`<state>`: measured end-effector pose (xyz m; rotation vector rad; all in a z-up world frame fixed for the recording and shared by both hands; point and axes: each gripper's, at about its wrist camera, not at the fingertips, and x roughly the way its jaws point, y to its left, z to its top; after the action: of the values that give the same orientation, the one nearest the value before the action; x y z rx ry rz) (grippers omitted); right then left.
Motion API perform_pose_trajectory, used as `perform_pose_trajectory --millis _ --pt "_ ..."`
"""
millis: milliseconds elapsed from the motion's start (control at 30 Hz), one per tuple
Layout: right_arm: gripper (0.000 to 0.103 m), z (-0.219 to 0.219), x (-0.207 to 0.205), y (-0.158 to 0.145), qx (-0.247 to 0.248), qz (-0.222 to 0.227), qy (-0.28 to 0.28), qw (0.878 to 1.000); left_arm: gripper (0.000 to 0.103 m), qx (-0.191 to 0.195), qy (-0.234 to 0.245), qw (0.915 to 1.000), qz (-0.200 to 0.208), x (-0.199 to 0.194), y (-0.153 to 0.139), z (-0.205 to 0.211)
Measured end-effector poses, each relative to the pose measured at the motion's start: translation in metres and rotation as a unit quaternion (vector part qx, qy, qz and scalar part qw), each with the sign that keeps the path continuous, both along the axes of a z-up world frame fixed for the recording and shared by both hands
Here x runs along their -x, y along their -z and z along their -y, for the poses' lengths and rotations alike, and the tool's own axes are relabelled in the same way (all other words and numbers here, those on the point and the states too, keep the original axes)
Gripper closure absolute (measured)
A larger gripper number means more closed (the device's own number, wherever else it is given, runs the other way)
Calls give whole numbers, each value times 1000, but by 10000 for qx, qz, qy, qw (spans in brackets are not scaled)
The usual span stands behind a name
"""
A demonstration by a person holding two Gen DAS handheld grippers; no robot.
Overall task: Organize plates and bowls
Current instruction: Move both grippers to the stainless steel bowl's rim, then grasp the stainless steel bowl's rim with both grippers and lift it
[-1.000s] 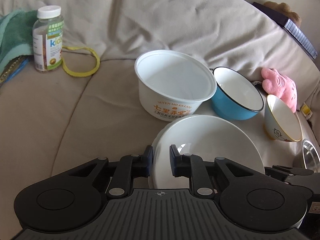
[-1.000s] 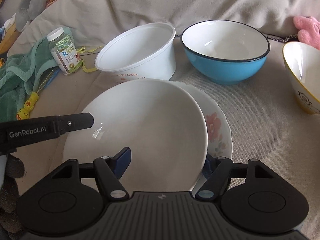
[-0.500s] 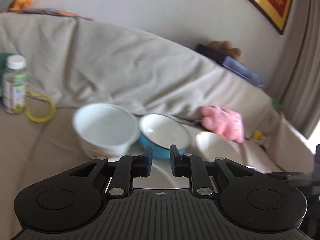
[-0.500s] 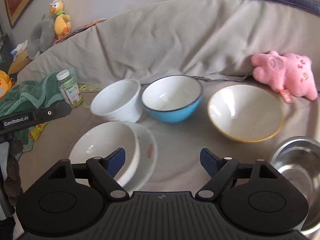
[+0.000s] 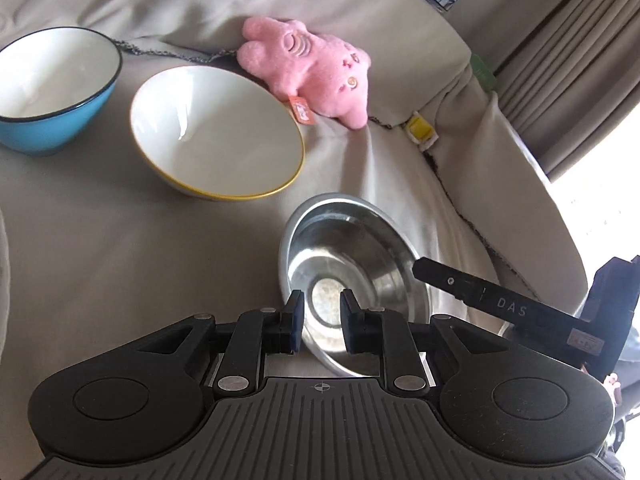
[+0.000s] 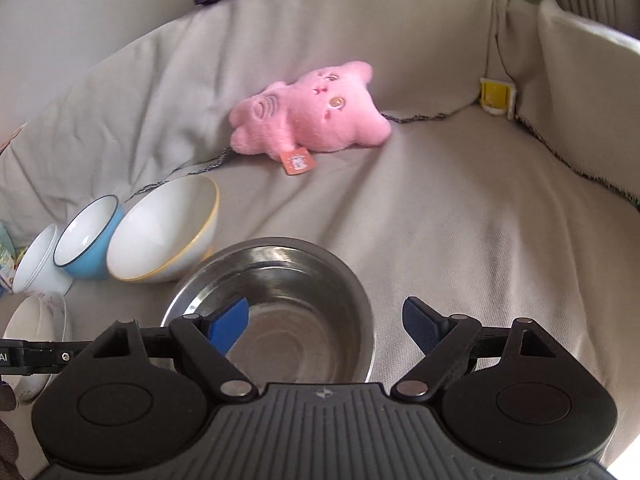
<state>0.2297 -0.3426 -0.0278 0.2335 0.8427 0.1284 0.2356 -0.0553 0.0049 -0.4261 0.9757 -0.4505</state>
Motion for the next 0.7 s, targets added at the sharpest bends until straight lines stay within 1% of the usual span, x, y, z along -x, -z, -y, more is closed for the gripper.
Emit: perform_pose_trajectory --millis 100,167,233,300,400,433,533,633,700 --pt "18 15 -10 19 -287 -86 169 9994 81 -305 -267 9991 -84 -11 7 12" --pt "18 19 -13 29 -459 -139 247 9985 81 -354 -400 9985 -77 -12 9 14" --pt "18 23 -14 37 -659 -151 247 9974 81 -369 -364 9986 52 -6 2 13" --pt "18 24 -12 41 -843 -142 180 9962 79 -445 -437 9978 241 4 -5 9" --pt "18 24 -12 47 -936 -102 100 9955 79 -559 -589 9957 454 13 -11 5" --pt "18 24 -14 49 -954 -110 86 9953 79 -627 -562 9953 471 12 -9 9" --pt "18 22 -18 54 -943 -165 55 9954 79 -981 -528 9933 310 1 2 23" --pt "18 17 -21 57 -865 -165 -30 9961 79 -1149 -470 9922 135 -12 19 33" --pt "18 14 -22 57 -730 -152 -63 9972 79 -1128 -455 9926 -54 -19 32 37"
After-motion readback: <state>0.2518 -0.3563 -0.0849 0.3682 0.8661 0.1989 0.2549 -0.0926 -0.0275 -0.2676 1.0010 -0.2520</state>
